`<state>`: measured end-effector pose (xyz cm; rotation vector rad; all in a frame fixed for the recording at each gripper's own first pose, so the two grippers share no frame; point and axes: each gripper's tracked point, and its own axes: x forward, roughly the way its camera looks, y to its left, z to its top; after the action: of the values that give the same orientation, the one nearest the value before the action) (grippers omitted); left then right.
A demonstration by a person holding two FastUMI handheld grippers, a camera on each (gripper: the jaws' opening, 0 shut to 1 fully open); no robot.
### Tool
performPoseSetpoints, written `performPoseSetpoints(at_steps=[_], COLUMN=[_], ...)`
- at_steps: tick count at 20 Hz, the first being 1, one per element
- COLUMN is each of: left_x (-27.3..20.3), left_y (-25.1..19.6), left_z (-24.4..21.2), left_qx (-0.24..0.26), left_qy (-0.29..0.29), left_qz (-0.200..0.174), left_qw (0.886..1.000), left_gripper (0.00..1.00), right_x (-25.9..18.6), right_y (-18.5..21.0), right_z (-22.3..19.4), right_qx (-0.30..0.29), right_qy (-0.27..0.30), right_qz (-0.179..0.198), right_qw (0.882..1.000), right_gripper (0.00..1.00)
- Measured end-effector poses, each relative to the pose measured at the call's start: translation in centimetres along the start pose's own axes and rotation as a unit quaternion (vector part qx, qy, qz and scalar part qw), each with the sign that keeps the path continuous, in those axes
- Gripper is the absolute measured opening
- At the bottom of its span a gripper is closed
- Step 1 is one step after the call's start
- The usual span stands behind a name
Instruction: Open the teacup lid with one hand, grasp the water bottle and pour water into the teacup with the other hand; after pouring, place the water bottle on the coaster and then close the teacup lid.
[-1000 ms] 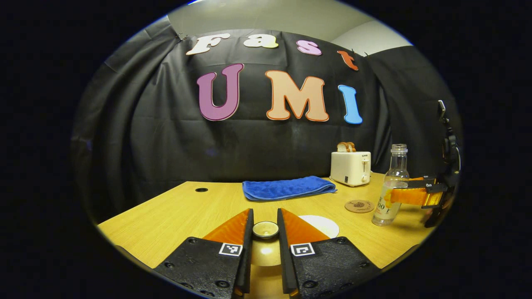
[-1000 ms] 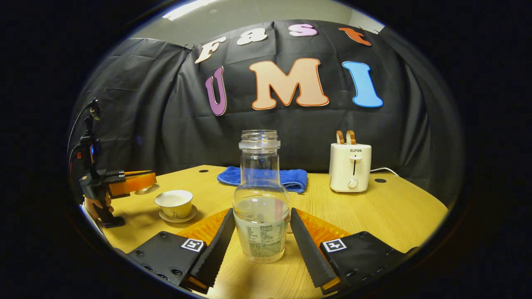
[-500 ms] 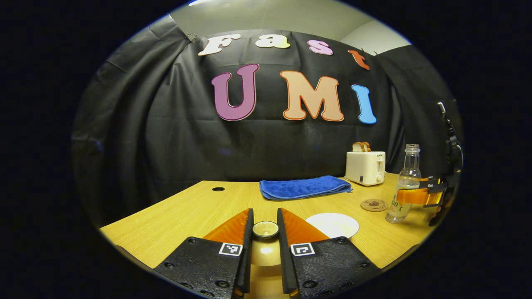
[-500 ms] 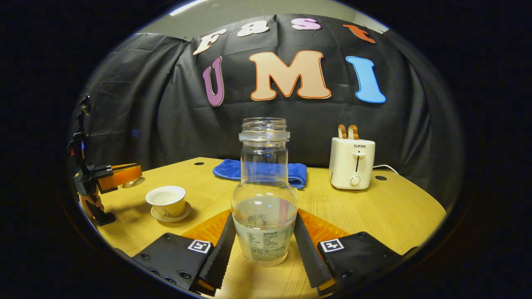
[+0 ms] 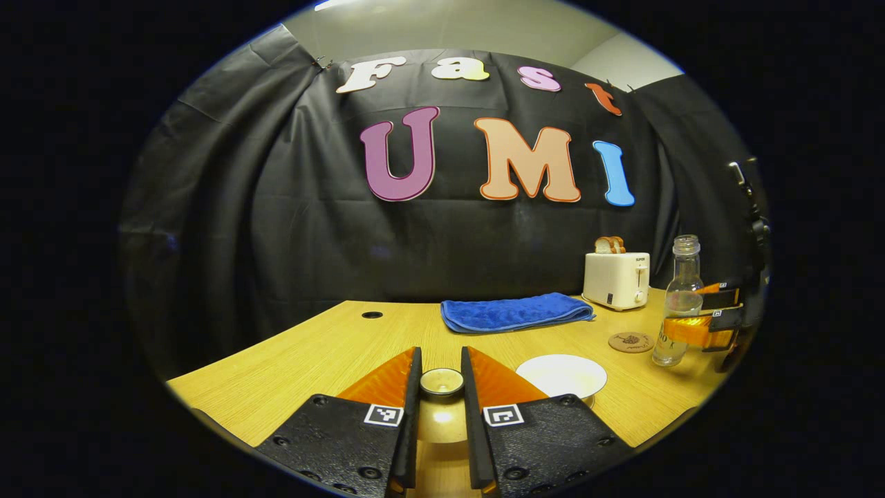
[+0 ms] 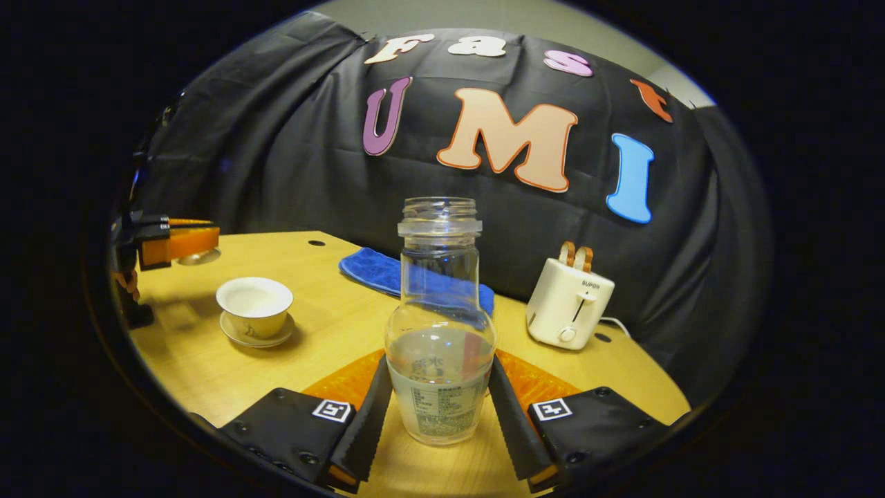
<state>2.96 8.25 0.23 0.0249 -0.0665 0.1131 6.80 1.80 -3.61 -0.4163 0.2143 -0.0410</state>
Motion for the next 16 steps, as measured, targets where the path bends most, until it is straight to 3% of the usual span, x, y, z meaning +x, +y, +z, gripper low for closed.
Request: performPoseSetpoints(at_steps=[4, 7, 11, 16], left_x=[0.0, 0.0, 0.0, 0.1], left_y=[0.0, 0.0, -0.1, -0.1], left_z=[0.0, 0.0, 0.0, -0.1], left_qx=[0.000, 0.000, -0.001, -0.001], left_qy=[0.000, 0.000, 0.000, 0.000], left_qz=[0.000, 0.000, 0.000, 0.001], left_qw=[1.000, 1.000, 1.000, 1.000], left_gripper=[0.28, 0.28, 0.28, 0.28], right_x=[0.7, 1.0, 1.6, 2.9], right_y=[0.0, 0.4, 1.9, 3.8], right_z=[1.8, 2.8, 3.0, 2.8], right_qx=[-0.070, -0.145, -0.251, -0.331], right_qy=[-0.005, -0.009, -0.010, -0.001], right_qz=[-0.021, -0.034, -0.036, -0.019], right_qw=[0.997, 0.989, 0.967, 0.944], right_gripper=[0.79, 0.79, 0.79, 0.79])
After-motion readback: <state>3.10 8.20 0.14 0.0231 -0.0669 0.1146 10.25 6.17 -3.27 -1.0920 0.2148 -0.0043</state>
